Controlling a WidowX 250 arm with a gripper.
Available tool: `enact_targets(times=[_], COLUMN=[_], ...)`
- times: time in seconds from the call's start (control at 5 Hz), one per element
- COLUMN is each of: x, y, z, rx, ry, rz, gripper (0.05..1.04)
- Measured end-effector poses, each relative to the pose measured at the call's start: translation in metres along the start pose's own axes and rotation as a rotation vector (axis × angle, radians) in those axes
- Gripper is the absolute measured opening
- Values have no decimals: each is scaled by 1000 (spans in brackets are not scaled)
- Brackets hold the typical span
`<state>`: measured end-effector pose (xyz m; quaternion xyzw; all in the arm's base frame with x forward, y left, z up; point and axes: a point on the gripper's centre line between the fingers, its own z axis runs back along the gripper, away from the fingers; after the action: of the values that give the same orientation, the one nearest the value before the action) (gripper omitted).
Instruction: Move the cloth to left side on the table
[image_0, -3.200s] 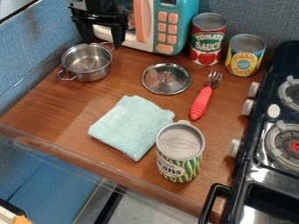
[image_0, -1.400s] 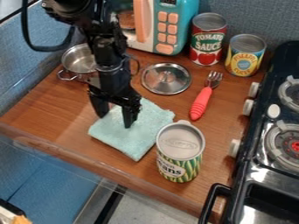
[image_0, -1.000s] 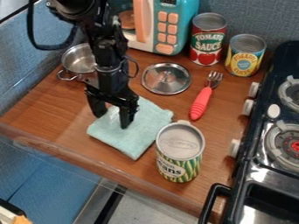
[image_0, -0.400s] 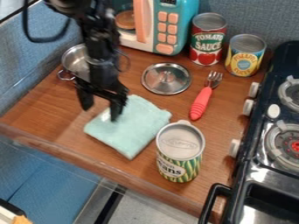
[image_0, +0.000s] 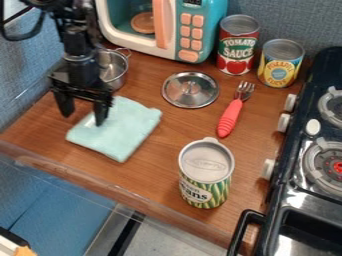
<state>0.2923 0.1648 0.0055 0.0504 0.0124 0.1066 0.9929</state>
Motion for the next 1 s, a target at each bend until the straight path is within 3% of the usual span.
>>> enact_targets(times=[0.2, 0.4, 0.8, 1.0], x=[-8, -15, -11, -8], y=[-3, -16, 21, 29], z=[-4, 25, 18, 19], rx=[-40, -42, 7, -7], ry=[14, -51, -51, -52], rz=[14, -11, 74, 108], gripper=[1000, 1000, 1000, 999])
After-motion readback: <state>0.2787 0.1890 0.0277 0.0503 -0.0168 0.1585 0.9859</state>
